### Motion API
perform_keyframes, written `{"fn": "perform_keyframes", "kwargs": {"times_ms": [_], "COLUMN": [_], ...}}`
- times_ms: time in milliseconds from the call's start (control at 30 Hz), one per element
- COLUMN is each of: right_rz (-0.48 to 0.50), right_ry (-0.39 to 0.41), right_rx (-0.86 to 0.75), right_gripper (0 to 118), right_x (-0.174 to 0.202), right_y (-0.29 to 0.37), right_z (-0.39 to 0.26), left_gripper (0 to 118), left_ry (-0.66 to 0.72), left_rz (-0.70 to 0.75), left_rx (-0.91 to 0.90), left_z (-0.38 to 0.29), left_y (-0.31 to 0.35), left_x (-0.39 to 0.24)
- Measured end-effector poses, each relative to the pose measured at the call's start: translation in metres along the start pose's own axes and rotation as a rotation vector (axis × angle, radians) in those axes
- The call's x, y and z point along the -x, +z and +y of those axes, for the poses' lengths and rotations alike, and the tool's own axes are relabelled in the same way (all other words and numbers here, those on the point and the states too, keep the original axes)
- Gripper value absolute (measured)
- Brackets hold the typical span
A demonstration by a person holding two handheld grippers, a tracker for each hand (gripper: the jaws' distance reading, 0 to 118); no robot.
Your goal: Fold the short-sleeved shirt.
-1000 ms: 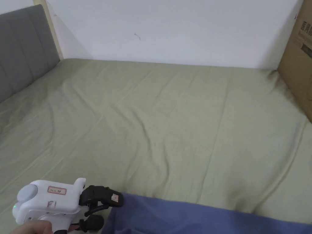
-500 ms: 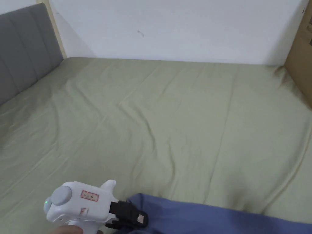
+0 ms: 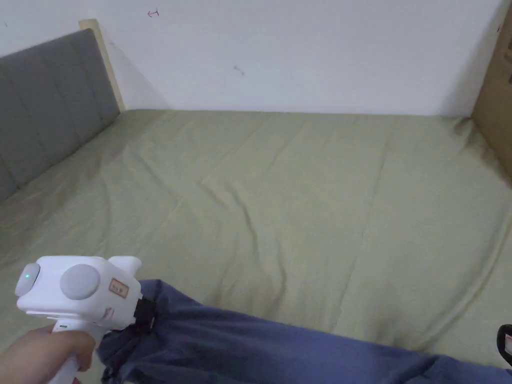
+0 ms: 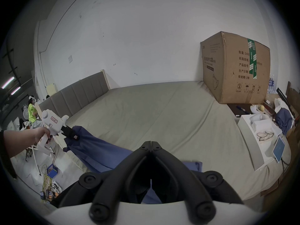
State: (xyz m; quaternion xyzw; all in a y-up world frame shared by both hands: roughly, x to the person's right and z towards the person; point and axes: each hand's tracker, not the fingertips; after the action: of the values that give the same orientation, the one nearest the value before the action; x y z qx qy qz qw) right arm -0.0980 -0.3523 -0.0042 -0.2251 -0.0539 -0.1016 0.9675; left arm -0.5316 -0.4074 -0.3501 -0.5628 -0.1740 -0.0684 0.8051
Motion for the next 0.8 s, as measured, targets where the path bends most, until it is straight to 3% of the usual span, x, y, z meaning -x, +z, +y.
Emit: {"fn": "perform_keyframes", "kwargs": {"times_ms": [100, 200, 400, 433, 467, 533, 567, 667, 800], "right_rz": [0.002, 0.009, -0.032, -0.041, -0.047, -0.055, -0.057, -0.057, -0.025], "right_ry": [-0.021, -0.047, -0.042, -0.042, -0.045, -0.056, -0.061, -0.089, -0.092], "right_rx": [0.001, 0.008, 0.037, 0.037, 0.035, 0.029, 0.029, 0.040, 0.058], "right_gripper": [0, 0, 0, 0, 0, 0, 0, 0, 0], "right_x": [-0.008, -0.017, -0.034, -0.037, -0.040, -0.044, -0.046, -0.051, -0.051], "right_y": [0.003, 0.010, 0.025, 0.028, 0.030, 0.035, 0.038, 0.039, 0.032], "right_z": [-0.004, -0.008, -0.014, -0.014, -0.014, -0.014, -0.015, -0.015, -0.013], "left_gripper": [4, 4, 7, 20, 46, 114, 118, 115, 115], "left_ry": [-0.026, -0.016, -0.115, -0.120, -0.125, -0.108, -0.099, -0.070, -0.025], "left_rz": [-0.003, -0.236, -0.429, -0.441, -0.482, -0.510, -0.515, -0.518, -0.416], "left_rx": [-0.002, 0.019, 0.187, 0.186, 0.210, 0.227, 0.205, 0.155, 0.119], "left_z": [-0.003, -0.003, -0.007, -0.006, -0.007, -0.007, -0.006, 0.001, 0.003], "left_y": [0.005, 0.006, -0.042, -0.050, -0.058, -0.064, -0.063, -0.046, -0.023], "left_x": [-0.035, -0.085, -0.202, -0.212, -0.220, -0.237, -0.237, -0.225, -0.185]}}
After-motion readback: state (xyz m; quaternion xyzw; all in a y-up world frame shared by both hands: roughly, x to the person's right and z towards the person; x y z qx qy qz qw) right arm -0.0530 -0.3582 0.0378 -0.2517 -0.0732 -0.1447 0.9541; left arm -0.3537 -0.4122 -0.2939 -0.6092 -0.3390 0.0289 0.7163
